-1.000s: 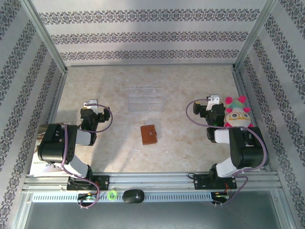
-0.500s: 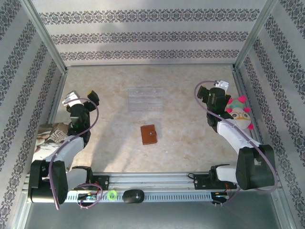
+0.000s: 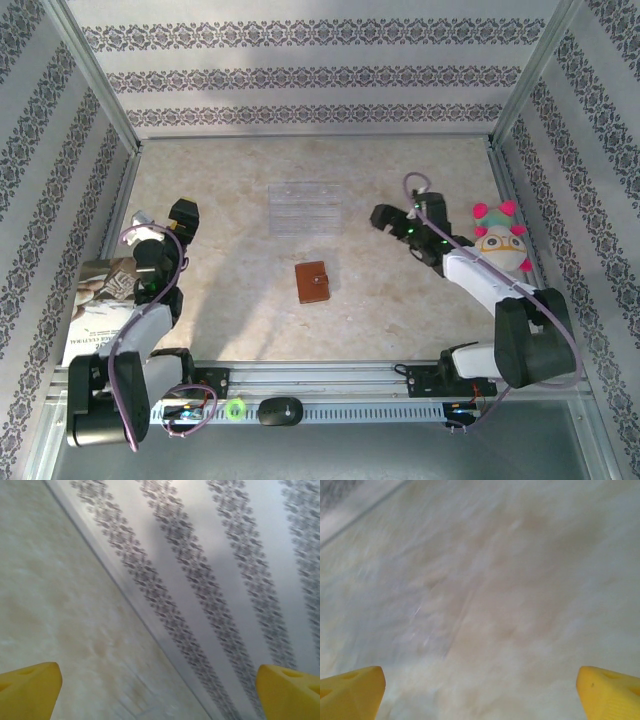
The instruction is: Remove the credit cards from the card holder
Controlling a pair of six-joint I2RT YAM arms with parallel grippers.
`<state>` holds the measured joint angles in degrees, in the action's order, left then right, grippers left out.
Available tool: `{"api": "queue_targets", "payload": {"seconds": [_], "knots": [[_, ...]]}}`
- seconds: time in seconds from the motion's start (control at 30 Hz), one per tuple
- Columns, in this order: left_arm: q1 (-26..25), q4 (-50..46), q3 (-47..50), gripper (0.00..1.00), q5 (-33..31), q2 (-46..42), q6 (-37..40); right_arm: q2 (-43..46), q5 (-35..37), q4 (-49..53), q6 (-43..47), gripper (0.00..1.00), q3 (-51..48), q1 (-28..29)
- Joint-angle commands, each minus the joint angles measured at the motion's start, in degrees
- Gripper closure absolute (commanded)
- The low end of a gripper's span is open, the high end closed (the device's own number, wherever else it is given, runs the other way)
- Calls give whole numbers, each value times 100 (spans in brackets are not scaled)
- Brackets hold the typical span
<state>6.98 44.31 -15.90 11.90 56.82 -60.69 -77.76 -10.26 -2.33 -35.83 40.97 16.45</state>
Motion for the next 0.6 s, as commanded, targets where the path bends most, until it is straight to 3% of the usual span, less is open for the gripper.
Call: {"api": "queue_targets", "payload": {"seconds": [0.0,0.07,0.23,0.57], "knots": [[-301,-1289,-370,1,704,-775,309,-148,-702,409,175,3,-27,754],[-662,-2448,-615,1,615,-1143,746,-348,-935,435,226,8,-69,1210],[-1175,-3408,-635,16,852,-1480,1057,-757,-1322,396,168,17,-109,1849],[-1674,-3343,-417,28,914,-1122,1118,-1343,-1379,422,22,37,-24,2455]]}}
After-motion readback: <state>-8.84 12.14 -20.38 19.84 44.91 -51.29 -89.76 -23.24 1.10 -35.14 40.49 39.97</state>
